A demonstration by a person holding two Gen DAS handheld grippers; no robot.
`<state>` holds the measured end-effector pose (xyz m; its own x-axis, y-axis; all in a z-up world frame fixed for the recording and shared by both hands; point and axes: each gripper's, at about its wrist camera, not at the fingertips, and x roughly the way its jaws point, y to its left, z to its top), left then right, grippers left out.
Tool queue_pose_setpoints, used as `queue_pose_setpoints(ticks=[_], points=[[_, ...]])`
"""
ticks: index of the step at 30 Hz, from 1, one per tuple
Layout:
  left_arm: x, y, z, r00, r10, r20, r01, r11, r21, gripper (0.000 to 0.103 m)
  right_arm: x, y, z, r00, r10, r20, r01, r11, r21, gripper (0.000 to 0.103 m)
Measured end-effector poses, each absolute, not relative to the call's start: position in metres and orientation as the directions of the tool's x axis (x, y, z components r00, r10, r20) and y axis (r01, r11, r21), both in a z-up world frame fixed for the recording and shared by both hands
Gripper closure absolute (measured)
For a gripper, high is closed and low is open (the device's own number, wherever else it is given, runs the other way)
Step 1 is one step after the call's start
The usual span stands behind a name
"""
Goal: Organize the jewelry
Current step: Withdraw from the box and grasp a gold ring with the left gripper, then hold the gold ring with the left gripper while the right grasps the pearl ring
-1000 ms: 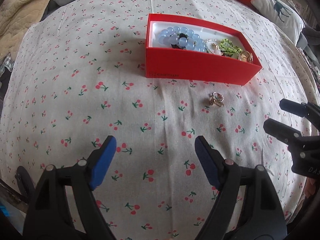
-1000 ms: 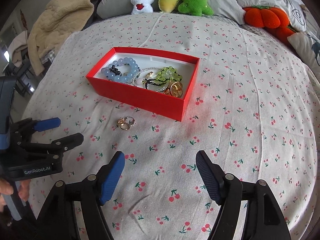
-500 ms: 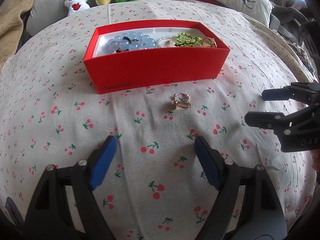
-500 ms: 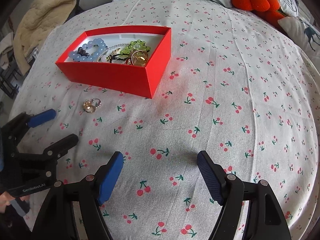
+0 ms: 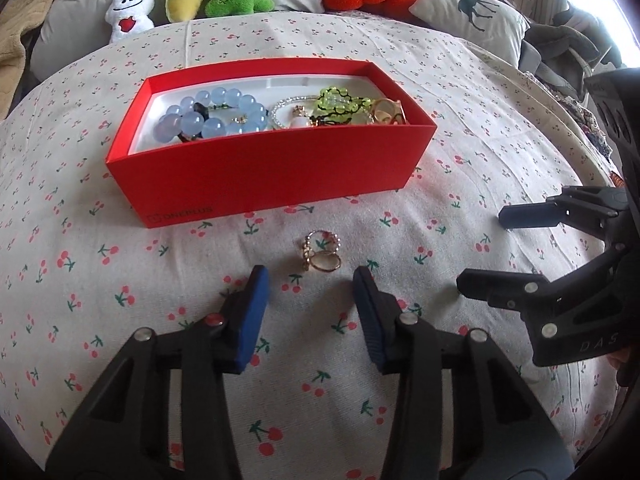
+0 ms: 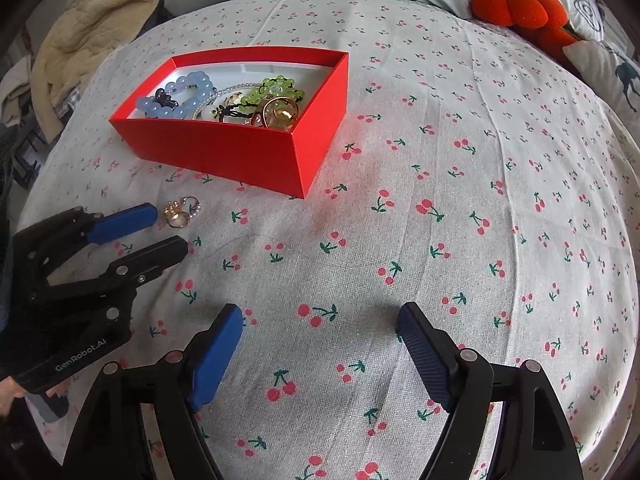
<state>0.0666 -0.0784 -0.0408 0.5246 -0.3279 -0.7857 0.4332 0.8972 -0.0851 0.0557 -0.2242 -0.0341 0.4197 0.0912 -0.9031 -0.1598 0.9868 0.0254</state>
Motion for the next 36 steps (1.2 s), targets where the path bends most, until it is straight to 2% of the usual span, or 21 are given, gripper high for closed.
queue_pose_setpoints(ticks=[3, 5, 7, 17, 31, 34, 36], points=[[0.069, -0.081, -0.041, 0.526, -0.33, -0.784, 0.434, 0.897, -0.087, 0.06, 0.057, -0.225, -0.034, 0.42, 0.091, -0.903, -0.16, 0.987, 0.025, 0.021], [0.07, -0.082, -0.04, 0.526, -0.335, -0.782, 0.437, 0.895, -0.089, 0.067, 0.057, -0.225, -0.035, 0.421, 0.089, -0.903, -0.157, 0.987, 0.024, 0.021], [0.071, -0.083, -0.04, 0.52, -0.343, -0.782, 0.446, 0.89, -0.094, 0.081, 0.057, -0.225, -0.035, 0.421, 0.084, -0.903, -0.154, 0.988, 0.02, 0.021], [0.067, -0.067, -0.035, 0.517, -0.328, -0.791, 0.436, 0.896, -0.086, 0.081, 0.065, -0.211, -0.033, 0.43, 0.083, -0.899, -0.153, 0.988, 0.018, 0.021], [0.061, -0.011, -0.03, 0.51, -0.204, -0.836, 0.302, 0.952, -0.048, 0.081, 0.083, -0.153, -0.043, 0.5, 0.115, -0.859, -0.21, 0.978, 0.009, 0.021], [0.059, -0.009, -0.031, 0.497, -0.188, -0.847, 0.288, 0.957, -0.043, 0.081, 0.086, -0.145, -0.045, 0.521, 0.13, -0.843, -0.222, 0.975, 0.014, 0.023], [0.057, -0.008, -0.031, 0.489, -0.181, -0.853, 0.284, 0.958, -0.041, 0.081, 0.088, -0.141, -0.046, 0.54, 0.141, -0.83, -0.235, 0.972, 0.011, 0.028]])
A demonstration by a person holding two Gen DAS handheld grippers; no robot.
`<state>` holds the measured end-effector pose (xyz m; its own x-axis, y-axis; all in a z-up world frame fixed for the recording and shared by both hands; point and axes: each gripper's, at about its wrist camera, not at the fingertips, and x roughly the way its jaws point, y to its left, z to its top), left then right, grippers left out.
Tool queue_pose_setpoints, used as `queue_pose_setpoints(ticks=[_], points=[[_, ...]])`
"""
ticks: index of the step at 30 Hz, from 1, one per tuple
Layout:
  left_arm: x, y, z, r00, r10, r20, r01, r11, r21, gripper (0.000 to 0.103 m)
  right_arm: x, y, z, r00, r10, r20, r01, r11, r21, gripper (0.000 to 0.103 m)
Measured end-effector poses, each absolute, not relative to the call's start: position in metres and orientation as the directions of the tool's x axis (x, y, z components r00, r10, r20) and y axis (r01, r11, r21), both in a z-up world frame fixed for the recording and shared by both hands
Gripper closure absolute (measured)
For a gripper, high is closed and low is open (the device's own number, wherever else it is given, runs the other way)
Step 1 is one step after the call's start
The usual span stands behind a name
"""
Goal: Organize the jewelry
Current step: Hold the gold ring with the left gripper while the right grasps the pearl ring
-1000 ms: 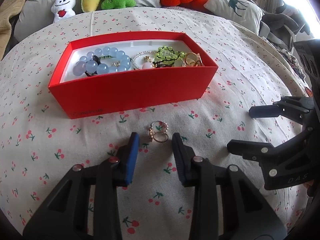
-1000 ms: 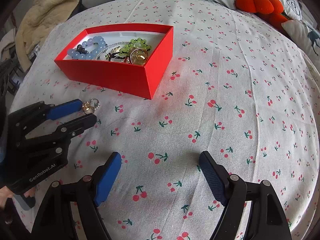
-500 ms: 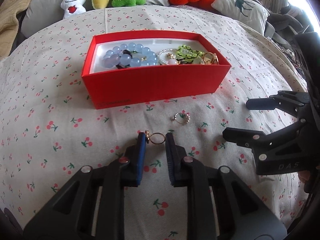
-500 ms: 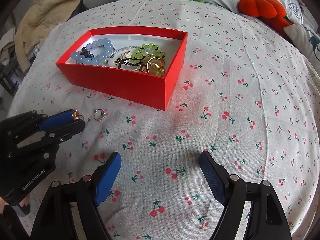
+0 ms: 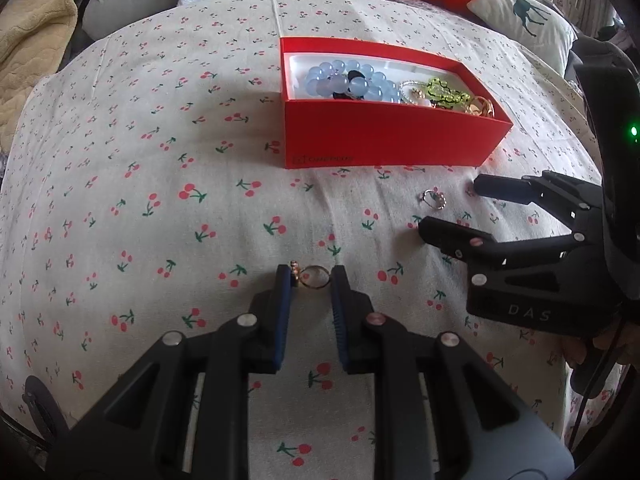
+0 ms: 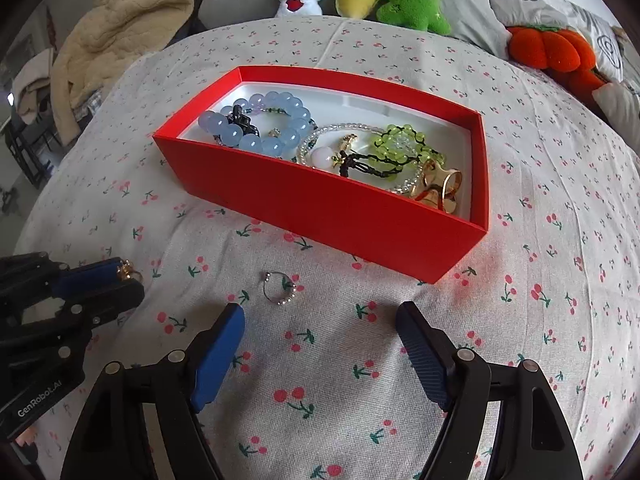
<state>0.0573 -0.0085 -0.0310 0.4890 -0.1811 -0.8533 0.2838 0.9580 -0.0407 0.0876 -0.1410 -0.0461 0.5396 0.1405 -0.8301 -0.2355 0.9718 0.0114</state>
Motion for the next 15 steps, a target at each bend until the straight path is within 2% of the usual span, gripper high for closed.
queue_pose_setpoints(ticks=[15], points=[[0.0582, -0.0056, -0.0309, 0.468, -0.191, -0.863, 0.268, 0.961, -0.068, 0.081, 0.083, -0.1315, -0.0483, 0.57, 0.189, -0.8, -0.294, 0.956, 0.017, 0.06]])
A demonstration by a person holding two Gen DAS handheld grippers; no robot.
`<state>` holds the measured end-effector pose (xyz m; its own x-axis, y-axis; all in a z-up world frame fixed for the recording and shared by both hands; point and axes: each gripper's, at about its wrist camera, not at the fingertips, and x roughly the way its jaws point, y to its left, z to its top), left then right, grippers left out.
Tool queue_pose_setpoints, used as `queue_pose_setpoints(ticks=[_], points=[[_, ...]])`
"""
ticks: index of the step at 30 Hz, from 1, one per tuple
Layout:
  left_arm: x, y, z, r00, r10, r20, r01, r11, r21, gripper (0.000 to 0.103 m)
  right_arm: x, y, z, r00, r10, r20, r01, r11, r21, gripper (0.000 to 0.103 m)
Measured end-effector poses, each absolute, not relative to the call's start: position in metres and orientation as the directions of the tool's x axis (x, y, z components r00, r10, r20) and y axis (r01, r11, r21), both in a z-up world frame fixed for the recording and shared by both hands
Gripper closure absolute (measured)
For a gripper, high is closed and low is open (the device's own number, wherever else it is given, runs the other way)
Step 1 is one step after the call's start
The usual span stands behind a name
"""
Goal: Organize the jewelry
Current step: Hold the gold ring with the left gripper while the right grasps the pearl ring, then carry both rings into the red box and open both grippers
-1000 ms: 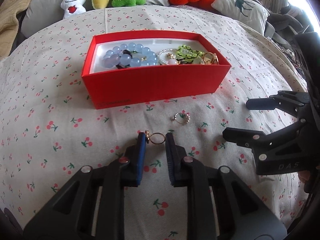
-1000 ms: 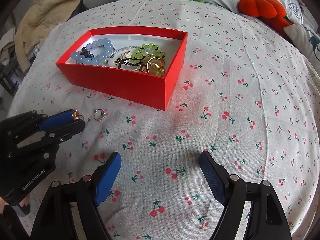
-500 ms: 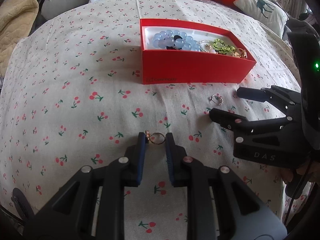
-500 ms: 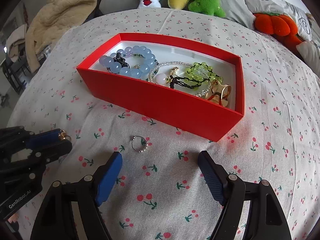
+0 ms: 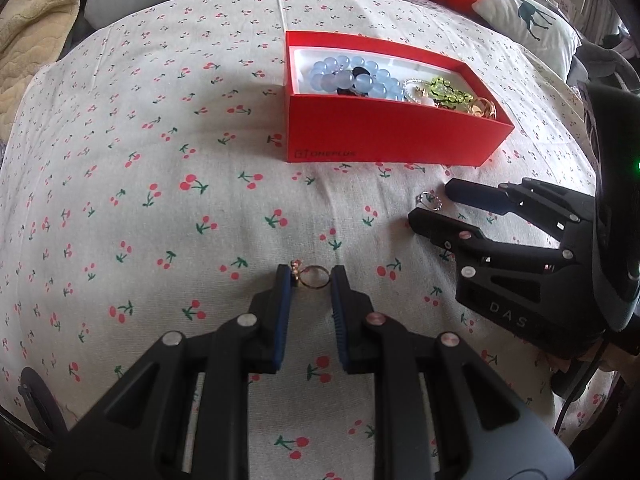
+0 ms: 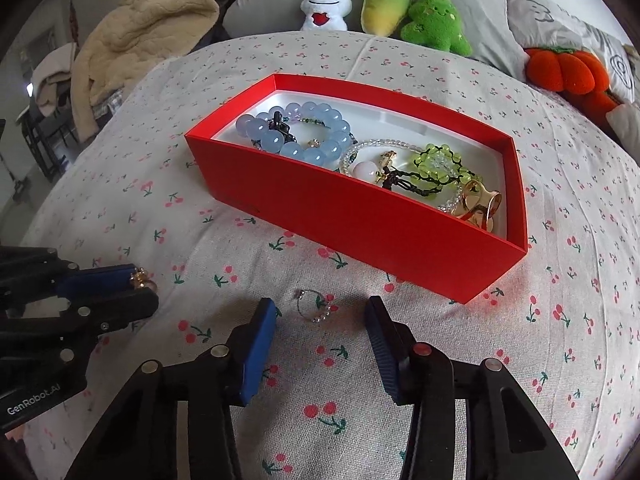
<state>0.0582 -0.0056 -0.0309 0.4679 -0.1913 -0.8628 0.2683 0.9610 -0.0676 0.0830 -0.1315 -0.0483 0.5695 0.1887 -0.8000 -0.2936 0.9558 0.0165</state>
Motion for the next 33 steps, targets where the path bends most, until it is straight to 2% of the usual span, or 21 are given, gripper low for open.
queue_pose_setpoints(ticks=[5, 11, 24, 33], points=[[0.059, -0.005, -0.031, 0.469, -0.189, -0.863, 0.269, 0.961, -0.064, 0.081, 0.082, -0.129, -0.048, 0.565, 0.205, -0.799, -0.321, 0.947, 0.016, 0.075], [0.06, -0.007, -0.032, 0.47, -0.186, -0.863, 0.269, 0.961, -0.061, 0.081, 0.082, -0.126, -0.048, 0.56, 0.215, -0.8, -0.338, 0.941, 0.017, 0.085], [0.062, -0.006, -0.027, 0.467, -0.215, -0.858, 0.257, 0.961, -0.101, 0.081, 0.075, -0.134, -0.036, 0.535, 0.256, -0.805, -0.335, 0.939, 0.075, 0.086], [0.065, -0.005, -0.001, 0.504, -0.256, -0.825, 0.253, 0.957, -0.142, 0.081, 0.067, -0.141, -0.007, 0.547, 0.286, -0.787, -0.33, 0.937, 0.111, 0.086]])
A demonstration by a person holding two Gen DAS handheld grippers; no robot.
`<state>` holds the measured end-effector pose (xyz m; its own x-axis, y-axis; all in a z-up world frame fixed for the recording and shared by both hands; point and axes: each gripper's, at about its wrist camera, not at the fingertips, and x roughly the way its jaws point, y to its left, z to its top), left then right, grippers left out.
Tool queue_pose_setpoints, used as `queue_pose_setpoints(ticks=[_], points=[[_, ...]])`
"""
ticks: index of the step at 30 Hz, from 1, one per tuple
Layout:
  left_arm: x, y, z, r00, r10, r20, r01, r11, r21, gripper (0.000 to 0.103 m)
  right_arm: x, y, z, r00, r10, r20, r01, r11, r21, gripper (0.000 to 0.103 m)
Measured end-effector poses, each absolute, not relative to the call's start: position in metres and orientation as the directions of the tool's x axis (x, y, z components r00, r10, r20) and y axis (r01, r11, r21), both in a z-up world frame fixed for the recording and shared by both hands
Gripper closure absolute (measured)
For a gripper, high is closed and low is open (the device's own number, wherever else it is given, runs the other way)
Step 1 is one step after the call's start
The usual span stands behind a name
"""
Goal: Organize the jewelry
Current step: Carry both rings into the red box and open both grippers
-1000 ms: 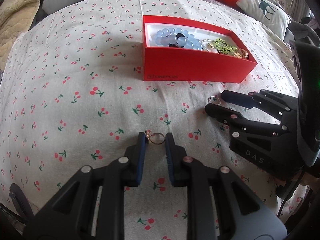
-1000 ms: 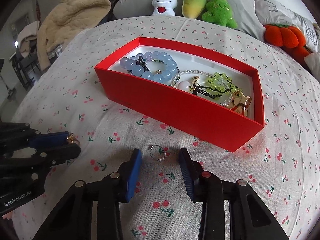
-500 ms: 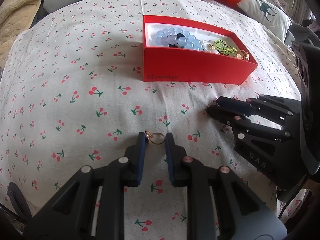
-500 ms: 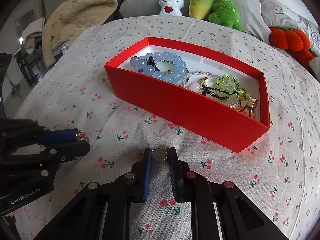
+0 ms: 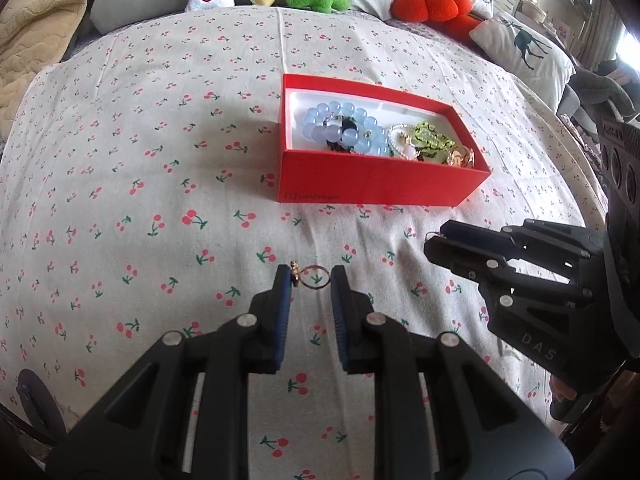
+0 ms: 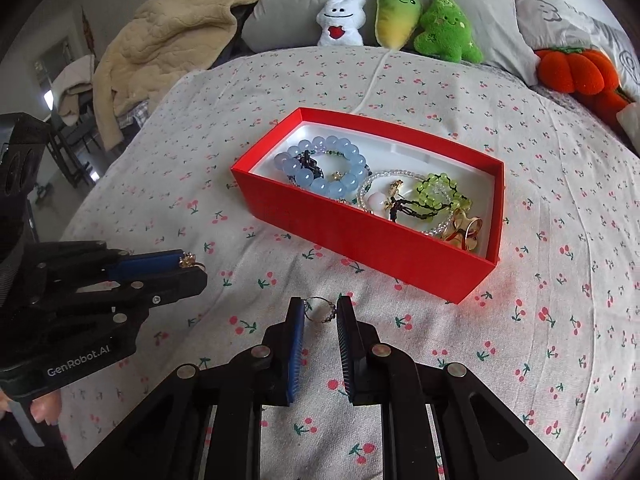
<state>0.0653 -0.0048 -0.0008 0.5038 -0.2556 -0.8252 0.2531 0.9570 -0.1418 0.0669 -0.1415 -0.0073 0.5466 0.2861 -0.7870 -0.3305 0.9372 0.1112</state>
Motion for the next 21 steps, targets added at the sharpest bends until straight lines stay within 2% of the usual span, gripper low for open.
queue_pose_setpoints(ticks=[12, 21], points=[[0.085, -0.018, 0.037, 0.565, -0.307, -0.766, 0.245, 0.949, -0.2, 0.081, 0.077, -0.168, 0.036, 0.619, 0.298, -0.726, -0.271, 0.949, 0.158, 0.086], [0.125, -0.04, 0.043, 0.561, -0.326, -0.761, 0.237, 0.944, -0.23, 0.081, 0.11, -0.201, 0.036, 0.63, 0.279, -0.725, -0.182, 0.96, 0.211, 0.086]])
